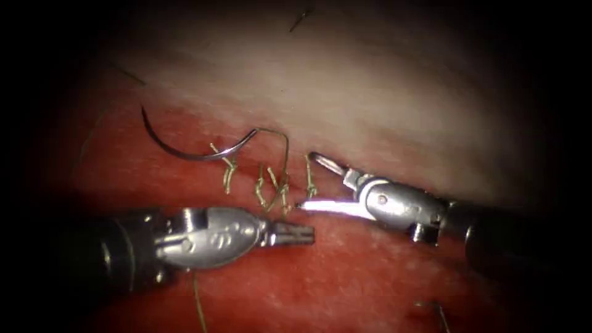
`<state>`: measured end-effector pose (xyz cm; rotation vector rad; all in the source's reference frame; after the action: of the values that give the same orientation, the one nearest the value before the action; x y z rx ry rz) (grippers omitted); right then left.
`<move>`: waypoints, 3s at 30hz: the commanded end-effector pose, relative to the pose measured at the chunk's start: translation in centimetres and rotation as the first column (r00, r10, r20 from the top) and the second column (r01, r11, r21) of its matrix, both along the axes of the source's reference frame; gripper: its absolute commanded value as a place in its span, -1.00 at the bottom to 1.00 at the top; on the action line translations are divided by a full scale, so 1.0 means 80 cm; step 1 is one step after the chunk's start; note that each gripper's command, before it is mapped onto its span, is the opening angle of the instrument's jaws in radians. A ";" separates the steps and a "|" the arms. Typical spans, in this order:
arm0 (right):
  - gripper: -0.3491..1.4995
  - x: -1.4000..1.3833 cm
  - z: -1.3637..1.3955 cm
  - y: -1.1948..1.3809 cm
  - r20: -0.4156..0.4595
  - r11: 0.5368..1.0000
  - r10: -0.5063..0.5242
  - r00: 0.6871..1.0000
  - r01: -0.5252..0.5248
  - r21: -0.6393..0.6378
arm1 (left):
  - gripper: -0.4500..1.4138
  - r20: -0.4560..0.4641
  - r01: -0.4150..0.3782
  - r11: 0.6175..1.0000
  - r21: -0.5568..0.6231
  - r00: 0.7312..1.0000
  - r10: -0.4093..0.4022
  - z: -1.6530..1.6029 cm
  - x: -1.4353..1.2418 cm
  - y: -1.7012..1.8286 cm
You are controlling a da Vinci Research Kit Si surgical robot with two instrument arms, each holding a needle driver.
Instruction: Wound Closure
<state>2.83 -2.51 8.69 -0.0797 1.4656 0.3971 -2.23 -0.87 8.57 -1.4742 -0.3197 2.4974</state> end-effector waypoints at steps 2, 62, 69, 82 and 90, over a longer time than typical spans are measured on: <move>0.89 -0.0011 -0.0003 0.0013 0.008 1.000 -0.002 1.000 0.002 -0.006 | -1.00 0.017 -0.002 1.000 0.008 1.000 0.002 -0.0004 0.0011 0.0007; 0.80 -0.0016 0.0015 0.0012 0.062 1.000 0.012 0.998 -0.011 -0.009 | -0.03 -0.158 0.197 0.966 0.167 0.973 -0.171 0.0089 0.0248 0.0104; 0.80 -0.0040 -0.0003 0.0016 0.164 0.998 -0.044 0.985 0.037 0.047 | 0.01 -0.026 0.201 0.977 0.077 0.980 -0.199 0.0081 0.0167 0.0088; 0.72 -0.0115 -0.0061 0.0025 0.221 0.991 -0.102 0.970 0.081 0.102 | -0.05 0.096 0.121 0.993 -0.011 0.988 -0.119 0.0094 0.0137 0.0061; 0.72 -0.0119 -0.0067 0.0023 0.226 0.992 -0.107 0.968 0.089 0.089 | -0.05 0.118 0.090 0.996 -0.011 0.989 -0.088 0.0098 0.0135 0.0063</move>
<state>1.81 -2.33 8.10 0.0109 1.2151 0.3546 -1.10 -0.37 9.29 -1.6118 -0.2470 2.3513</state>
